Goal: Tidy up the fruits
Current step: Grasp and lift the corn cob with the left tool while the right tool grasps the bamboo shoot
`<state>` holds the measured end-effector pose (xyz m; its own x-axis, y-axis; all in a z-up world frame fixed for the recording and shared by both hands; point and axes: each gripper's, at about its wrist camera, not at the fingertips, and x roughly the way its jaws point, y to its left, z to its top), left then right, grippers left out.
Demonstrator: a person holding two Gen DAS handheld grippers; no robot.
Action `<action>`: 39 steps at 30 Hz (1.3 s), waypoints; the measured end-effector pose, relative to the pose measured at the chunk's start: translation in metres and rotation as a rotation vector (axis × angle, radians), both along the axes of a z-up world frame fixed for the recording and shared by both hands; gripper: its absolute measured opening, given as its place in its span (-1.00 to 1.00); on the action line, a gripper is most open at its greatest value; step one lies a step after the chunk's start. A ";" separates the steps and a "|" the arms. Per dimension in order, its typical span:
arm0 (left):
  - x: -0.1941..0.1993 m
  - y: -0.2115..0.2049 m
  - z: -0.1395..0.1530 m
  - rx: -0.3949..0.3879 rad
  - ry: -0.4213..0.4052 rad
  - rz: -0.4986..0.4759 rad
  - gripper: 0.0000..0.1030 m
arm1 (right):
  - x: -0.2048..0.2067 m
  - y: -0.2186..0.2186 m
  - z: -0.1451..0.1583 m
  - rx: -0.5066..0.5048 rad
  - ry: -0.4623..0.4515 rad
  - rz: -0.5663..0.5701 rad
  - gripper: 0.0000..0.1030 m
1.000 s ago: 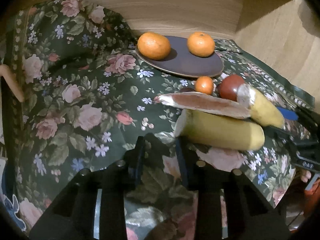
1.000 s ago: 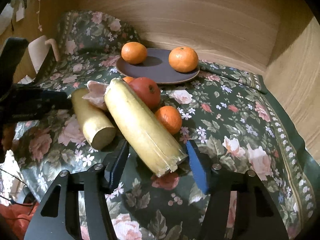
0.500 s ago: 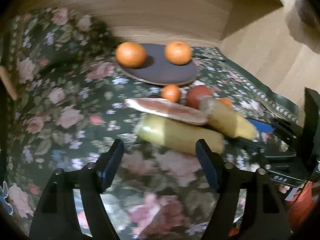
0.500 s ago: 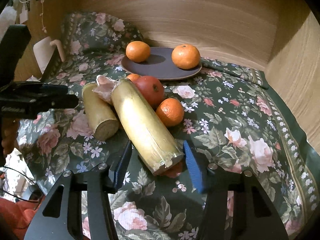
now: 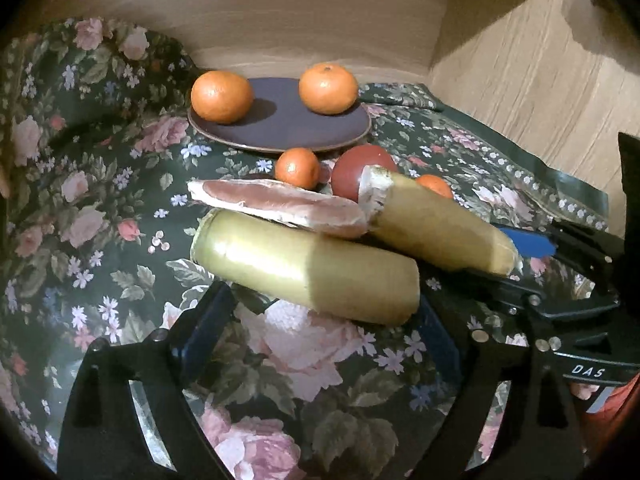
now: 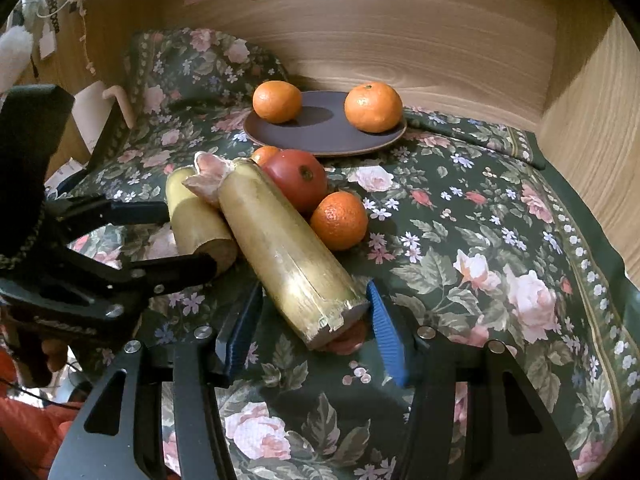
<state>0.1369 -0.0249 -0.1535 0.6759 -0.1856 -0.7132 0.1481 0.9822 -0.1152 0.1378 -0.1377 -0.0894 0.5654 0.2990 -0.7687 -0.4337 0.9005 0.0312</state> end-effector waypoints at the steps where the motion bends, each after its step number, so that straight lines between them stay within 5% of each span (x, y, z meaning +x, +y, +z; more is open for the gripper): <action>1: -0.001 -0.001 0.000 0.009 -0.008 -0.002 0.74 | 0.000 0.000 0.000 0.000 0.001 0.000 -0.02; 4: -0.002 0.001 0.001 0.012 -0.005 -0.031 0.60 | 0.000 0.000 0.000 -0.003 -0.002 -0.002 -0.02; 8: -0.008 0.016 0.006 0.024 0.006 -0.054 0.10 | -0.003 0.002 0.001 -0.018 -0.017 -0.006 -0.05; 14: -0.020 0.065 0.009 0.040 0.030 0.026 -0.26 | -0.007 0.003 0.003 0.007 -0.003 -0.003 -0.08; 24: -0.021 0.093 0.028 0.027 0.018 0.057 -0.22 | -0.006 0.014 0.006 0.007 0.020 0.035 -0.13; 26: -0.013 0.087 0.030 0.022 0.019 0.049 -0.09 | -0.001 0.015 0.005 0.010 0.030 0.039 -0.12; 39: 0.046 0.082 0.013 0.025 0.105 0.083 -0.07 | 0.009 0.017 0.003 0.005 0.054 0.053 -0.02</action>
